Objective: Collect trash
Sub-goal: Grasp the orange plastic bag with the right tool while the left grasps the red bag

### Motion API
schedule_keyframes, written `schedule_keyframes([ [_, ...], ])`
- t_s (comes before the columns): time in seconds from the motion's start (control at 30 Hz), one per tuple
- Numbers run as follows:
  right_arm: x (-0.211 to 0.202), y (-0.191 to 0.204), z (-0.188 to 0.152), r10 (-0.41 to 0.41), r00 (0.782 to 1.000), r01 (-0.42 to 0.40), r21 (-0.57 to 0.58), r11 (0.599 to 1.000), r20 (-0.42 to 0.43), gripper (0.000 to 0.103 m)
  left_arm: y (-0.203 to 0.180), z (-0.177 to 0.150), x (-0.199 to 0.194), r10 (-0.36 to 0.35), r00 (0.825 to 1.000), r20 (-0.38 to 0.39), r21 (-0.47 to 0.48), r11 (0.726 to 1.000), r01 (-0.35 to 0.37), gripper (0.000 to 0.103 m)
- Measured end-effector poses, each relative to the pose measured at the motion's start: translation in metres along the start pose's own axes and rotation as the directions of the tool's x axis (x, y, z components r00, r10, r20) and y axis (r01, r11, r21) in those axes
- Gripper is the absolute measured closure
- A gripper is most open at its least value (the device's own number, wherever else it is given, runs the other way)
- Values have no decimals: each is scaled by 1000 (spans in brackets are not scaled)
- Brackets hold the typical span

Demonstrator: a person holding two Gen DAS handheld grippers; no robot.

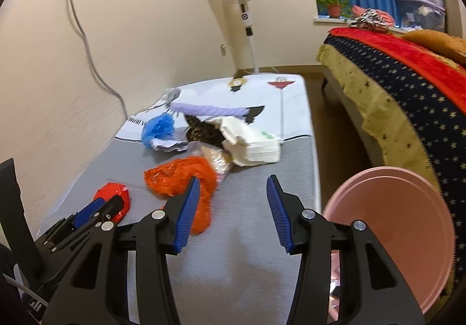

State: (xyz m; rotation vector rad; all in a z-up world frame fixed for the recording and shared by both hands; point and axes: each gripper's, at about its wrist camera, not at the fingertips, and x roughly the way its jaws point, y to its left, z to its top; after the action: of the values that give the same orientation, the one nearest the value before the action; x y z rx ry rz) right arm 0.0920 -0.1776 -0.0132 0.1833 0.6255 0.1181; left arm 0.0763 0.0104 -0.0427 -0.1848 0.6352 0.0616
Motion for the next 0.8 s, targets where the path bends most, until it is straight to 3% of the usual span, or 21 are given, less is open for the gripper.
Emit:
schedule_keyframes([
  [0.1,14,8,-2,24,999,-24,-3,1000,-22,55,11,2,5,51,999,-4,-34,998,-52,64],
  [0.33,48,23,-12,71,993,-72,0,997,-99,55,34,7,15,170,985,-21,-101,980,-171,33],
  [0.57,72,28,-21,69,982,-69,3,998,-178,54,57,10,30,205,975,-80,-164,962,-216,27],
  [0.8,85,28,-28,59,972,-61,-1,998,-229,56,64,10,47,175,973,-153,-200,958,-204,27],
])
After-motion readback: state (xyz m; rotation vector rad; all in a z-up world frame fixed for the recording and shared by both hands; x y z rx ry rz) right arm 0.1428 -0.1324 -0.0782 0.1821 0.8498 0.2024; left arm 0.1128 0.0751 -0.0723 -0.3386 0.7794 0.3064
